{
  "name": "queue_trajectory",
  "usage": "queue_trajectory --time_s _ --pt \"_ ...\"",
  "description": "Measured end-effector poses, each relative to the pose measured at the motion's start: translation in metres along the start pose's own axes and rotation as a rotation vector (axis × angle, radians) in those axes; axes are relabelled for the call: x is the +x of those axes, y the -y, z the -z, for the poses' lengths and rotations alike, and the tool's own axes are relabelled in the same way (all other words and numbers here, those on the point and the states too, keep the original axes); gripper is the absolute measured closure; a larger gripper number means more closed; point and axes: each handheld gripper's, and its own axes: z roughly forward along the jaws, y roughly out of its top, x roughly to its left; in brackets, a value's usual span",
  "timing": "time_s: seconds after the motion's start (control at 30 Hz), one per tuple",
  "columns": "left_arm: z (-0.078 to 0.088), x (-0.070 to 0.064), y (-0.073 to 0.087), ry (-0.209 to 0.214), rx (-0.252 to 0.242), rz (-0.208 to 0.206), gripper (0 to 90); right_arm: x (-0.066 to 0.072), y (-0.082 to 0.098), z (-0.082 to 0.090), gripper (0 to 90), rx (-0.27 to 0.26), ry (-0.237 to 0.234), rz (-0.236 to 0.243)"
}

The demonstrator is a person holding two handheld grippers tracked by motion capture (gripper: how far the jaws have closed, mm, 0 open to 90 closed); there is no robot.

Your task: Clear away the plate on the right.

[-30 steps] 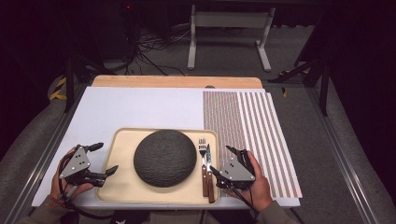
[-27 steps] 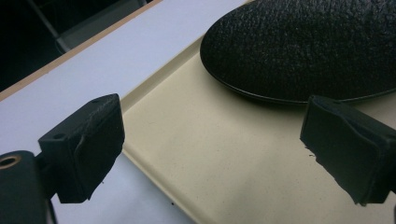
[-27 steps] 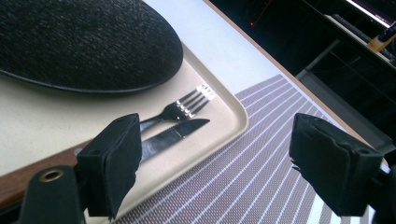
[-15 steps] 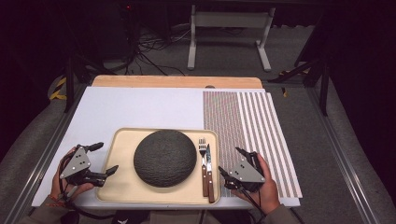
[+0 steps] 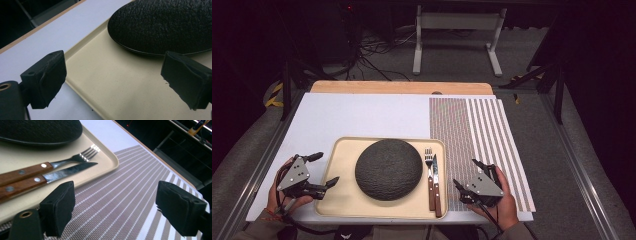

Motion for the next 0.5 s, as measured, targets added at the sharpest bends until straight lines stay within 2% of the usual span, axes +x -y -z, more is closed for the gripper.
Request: queue_trajectory --time_s 0.23,0.5 --pt "0.0 0.001 0.0 0.0 0.003 -0.005 7.2 -0.011 0.013 0.002 16.5 0.007 0.015 -0.053" --pt "-0.001 0.001 0.0 -0.003 0.003 -0.009 7.2 -0.017 0.024 0.002 16.5 0.017 0.027 -0.086"
